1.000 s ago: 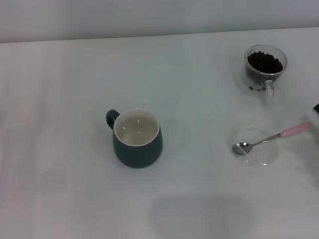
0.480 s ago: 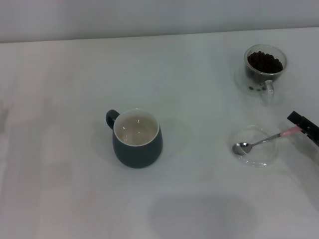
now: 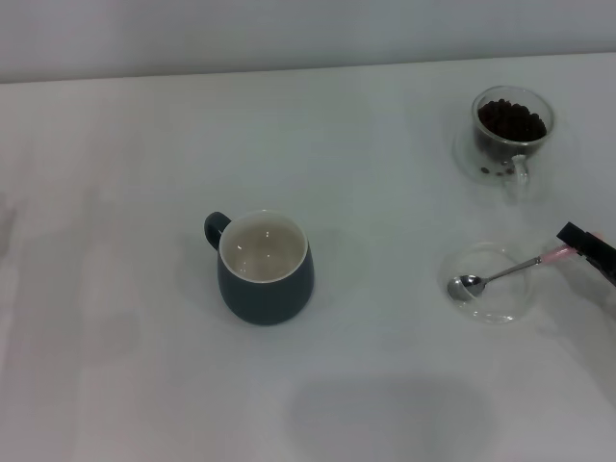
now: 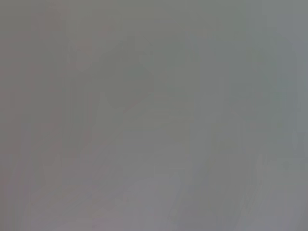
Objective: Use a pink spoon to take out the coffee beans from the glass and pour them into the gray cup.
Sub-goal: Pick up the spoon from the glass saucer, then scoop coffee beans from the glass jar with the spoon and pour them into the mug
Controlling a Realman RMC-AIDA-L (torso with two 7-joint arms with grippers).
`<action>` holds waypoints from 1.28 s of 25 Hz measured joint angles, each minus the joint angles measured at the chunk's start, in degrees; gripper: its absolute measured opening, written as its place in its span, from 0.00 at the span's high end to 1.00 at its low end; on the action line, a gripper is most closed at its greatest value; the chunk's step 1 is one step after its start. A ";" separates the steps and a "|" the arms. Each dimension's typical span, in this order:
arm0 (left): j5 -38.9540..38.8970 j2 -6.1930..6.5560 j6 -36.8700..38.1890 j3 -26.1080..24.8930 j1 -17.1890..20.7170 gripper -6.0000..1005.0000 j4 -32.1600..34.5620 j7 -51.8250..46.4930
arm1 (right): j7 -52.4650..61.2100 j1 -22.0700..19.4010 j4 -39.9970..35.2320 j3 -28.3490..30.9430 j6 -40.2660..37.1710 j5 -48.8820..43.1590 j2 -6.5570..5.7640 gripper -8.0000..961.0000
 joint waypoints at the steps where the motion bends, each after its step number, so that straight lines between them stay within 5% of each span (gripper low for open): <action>1: -0.01 0.00 0.00 0.00 -0.05 0.18 0.00 0.00 | 0.09 0.00 -0.08 0.00 0.12 -0.14 0.00 0.54; 9: -0.14 0.00 0.00 -0.08 -0.20 0.18 0.00 0.00 | 1.77 -0.12 -0.27 0.74 4.18 -0.19 -0.73 0.72; 17: -0.24 0.01 0.00 -0.09 -0.20 0.18 0.02 0.00 | 3.28 1.05 -2.75 7.65 11.17 0.30 -3.05 0.83; 23: -0.24 0.10 0.00 -0.09 -0.40 0.18 0.26 0.00 | 4.94 5.70 -11.01 13.47 10.48 0.85 -3.40 0.83; 29: -0.24 0.19 1.37 -0.09 -1.05 0.18 0.36 0.00 | 3.08 12.54 -15.64 13.15 6.72 -0.33 -5.48 0.83; 32: -0.14 0.19 2.08 -0.09 -1.11 0.18 0.32 0.00 | 0.42 14.65 -20.57 12.70 5.80 -3.24 -4.92 0.83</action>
